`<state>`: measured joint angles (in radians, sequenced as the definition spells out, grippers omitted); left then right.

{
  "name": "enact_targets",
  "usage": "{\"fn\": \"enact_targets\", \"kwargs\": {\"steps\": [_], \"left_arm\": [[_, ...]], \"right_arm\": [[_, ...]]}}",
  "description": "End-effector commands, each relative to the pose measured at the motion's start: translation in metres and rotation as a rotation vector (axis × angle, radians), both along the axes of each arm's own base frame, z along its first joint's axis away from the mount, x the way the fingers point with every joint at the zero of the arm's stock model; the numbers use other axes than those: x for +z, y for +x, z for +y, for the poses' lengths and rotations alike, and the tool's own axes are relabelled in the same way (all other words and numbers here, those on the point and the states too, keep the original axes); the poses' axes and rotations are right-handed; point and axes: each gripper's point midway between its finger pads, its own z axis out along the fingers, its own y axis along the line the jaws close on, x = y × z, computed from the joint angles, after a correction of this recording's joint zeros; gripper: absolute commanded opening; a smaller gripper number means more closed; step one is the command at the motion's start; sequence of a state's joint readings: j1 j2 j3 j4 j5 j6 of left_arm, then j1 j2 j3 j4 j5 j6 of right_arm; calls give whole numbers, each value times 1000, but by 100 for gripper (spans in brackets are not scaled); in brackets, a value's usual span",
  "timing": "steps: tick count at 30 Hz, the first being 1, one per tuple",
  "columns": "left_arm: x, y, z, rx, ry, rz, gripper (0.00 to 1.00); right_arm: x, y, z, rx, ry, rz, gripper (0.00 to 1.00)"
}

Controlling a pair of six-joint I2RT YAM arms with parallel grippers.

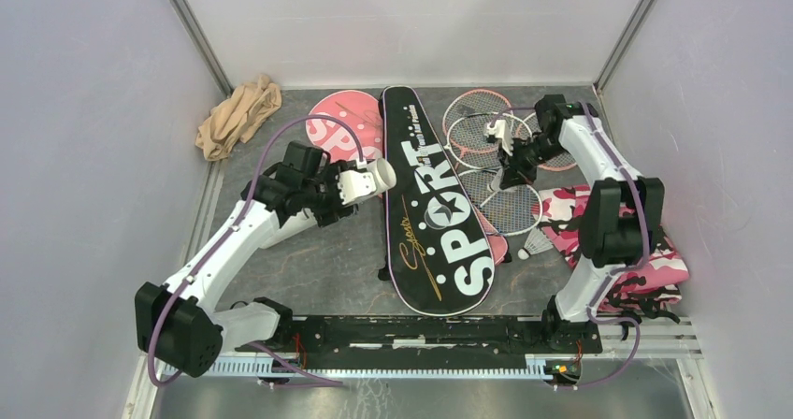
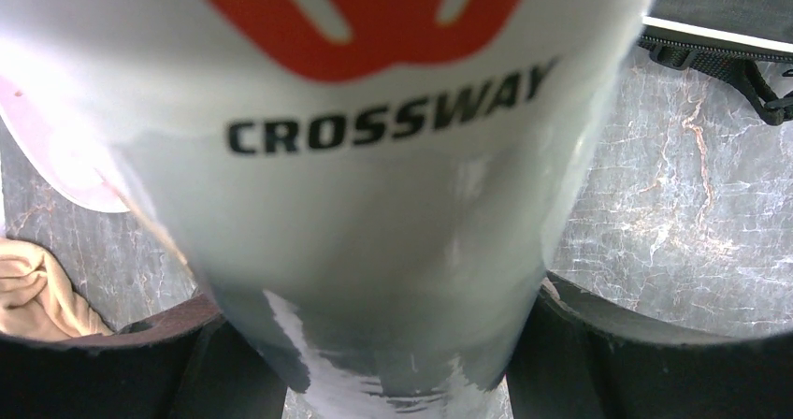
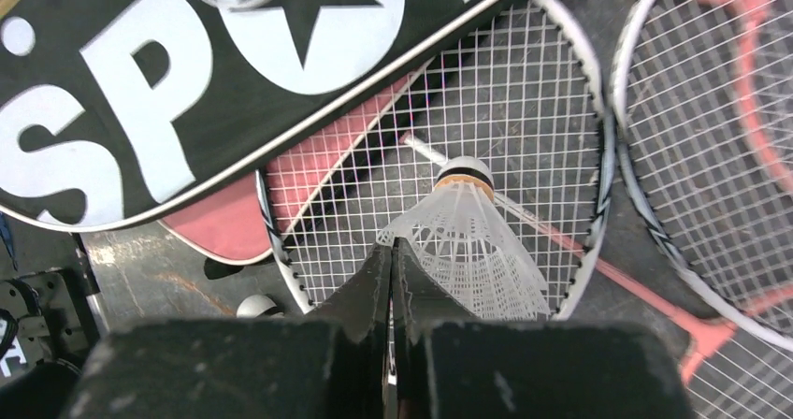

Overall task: Pack up the badminton gear
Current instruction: Place the shuttlecock at the shuttle tube.

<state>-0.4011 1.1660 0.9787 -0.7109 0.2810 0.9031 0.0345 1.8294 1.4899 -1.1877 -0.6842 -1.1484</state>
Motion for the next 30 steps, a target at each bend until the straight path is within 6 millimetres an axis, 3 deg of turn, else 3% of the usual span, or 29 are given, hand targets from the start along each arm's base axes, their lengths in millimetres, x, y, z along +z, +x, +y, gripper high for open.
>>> {"fn": "enact_targets", "kwargs": {"steps": [1, 8, 12, 19, 25, 30], "left_arm": [[19, 10, -8, -12, -29, -42, 8], [15, 5, -17, -39, -66, -9, 8], [12, 5, -24, -34, -98, 36, 14], [8, 6, -43, -36, -208, 67, 15], [13, 8, -54, -64, -278, 38, 14], [10, 8, -58, -85, -289, 43, 15]], "right_arm": [[57, -8, 15, 45, 111, -128, 0], [119, 4, 37, -26, 263, -225, 0], [150, 16, 54, -81, 349, -304, 0], [195, 12, 94, -79, 461, -432, 0], [214, -6, 129, -5, 498, -492, 0], [221, -15, 146, 35, 503, -510, 0]]}}
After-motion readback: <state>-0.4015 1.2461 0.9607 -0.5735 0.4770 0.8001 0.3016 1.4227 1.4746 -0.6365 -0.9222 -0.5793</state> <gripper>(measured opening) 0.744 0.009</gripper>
